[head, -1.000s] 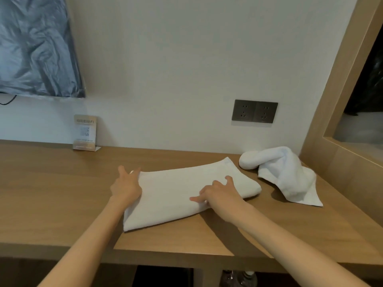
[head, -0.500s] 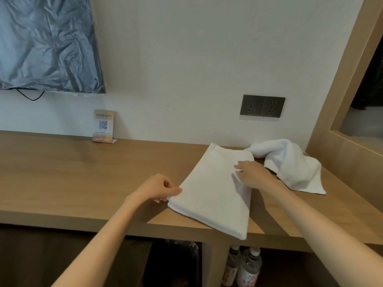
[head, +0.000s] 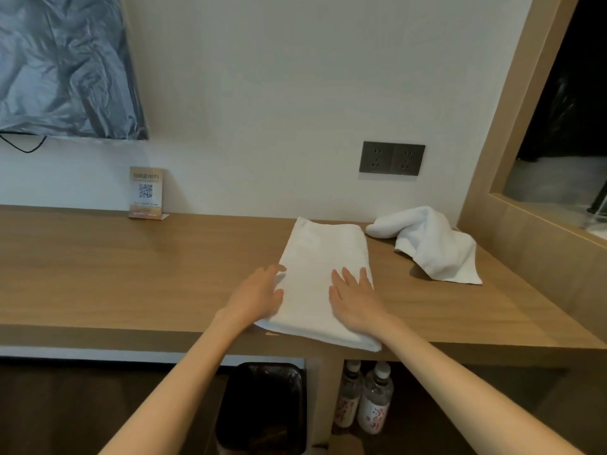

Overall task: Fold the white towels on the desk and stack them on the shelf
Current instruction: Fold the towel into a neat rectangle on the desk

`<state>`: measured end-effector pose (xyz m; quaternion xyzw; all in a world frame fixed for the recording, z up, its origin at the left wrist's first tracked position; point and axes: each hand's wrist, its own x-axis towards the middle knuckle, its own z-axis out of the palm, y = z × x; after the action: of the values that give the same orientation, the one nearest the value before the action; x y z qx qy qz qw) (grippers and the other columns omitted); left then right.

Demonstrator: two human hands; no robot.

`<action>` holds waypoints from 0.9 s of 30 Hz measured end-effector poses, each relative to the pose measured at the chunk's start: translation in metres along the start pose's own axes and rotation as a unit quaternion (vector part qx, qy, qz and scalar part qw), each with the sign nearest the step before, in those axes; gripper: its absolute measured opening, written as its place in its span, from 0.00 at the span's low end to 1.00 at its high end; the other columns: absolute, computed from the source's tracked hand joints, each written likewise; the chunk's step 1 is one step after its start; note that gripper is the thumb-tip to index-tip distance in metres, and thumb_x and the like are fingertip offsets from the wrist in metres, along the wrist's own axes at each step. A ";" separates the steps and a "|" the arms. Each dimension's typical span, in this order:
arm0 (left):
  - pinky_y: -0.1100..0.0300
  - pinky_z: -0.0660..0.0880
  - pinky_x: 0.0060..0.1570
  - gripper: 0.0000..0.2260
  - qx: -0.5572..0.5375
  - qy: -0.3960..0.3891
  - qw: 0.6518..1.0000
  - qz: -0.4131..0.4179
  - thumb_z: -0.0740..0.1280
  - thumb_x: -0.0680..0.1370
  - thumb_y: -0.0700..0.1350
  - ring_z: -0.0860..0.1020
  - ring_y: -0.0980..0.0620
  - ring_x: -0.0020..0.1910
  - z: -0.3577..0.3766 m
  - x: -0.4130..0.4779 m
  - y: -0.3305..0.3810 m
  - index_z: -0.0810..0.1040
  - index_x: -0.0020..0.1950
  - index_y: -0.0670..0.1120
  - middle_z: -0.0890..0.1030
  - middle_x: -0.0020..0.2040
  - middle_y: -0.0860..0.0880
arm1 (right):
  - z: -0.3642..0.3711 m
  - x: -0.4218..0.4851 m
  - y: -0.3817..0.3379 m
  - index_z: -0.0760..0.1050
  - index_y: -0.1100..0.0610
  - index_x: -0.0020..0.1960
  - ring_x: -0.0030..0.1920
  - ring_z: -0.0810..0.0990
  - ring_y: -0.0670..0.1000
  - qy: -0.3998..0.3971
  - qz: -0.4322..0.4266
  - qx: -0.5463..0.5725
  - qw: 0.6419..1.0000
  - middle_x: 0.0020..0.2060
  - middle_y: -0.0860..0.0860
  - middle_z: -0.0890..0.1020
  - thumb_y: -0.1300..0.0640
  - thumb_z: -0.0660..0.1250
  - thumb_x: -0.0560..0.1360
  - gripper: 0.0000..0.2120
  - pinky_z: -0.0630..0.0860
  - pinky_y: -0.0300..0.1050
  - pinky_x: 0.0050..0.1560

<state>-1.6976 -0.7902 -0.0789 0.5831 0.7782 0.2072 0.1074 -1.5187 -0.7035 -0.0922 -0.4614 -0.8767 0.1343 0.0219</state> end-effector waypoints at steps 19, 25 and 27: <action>0.51 0.43 0.76 0.23 0.088 0.022 0.996 -0.011 0.43 0.83 0.50 0.47 0.45 0.78 0.049 0.038 0.040 0.50 0.78 0.45 0.49 0.79 0.44 | -0.018 0.028 0.022 0.43 0.48 0.78 0.77 0.43 0.48 -0.013 -0.078 -0.075 0.994 0.78 0.47 0.46 0.45 0.39 0.82 0.25 0.40 0.56 0.76; 0.52 0.40 0.75 0.25 0.091 0.001 0.995 -0.036 0.42 0.83 0.52 0.42 0.44 0.78 0.049 0.036 0.041 0.45 0.78 0.44 0.42 0.78 0.41 | -0.020 0.028 0.031 0.41 0.58 0.78 0.77 0.41 0.49 -0.021 -0.034 -0.073 0.997 0.78 0.50 0.43 0.48 0.39 0.82 0.27 0.39 0.55 0.76; 0.51 0.39 0.75 0.25 0.099 -0.019 0.994 -0.042 0.41 0.83 0.52 0.41 0.44 0.77 0.047 0.039 0.042 0.43 0.78 0.43 0.41 0.78 0.41 | -0.025 0.032 0.025 0.47 0.63 0.77 0.77 0.46 0.52 -0.024 -0.023 -0.111 0.993 0.77 0.53 0.50 0.51 0.40 0.82 0.26 0.41 0.56 0.76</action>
<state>-1.6538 -0.7338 -0.0996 0.5612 0.8166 0.1132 0.0729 -1.5130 -0.6583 -0.0769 -0.4376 -0.8967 0.0466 -0.0470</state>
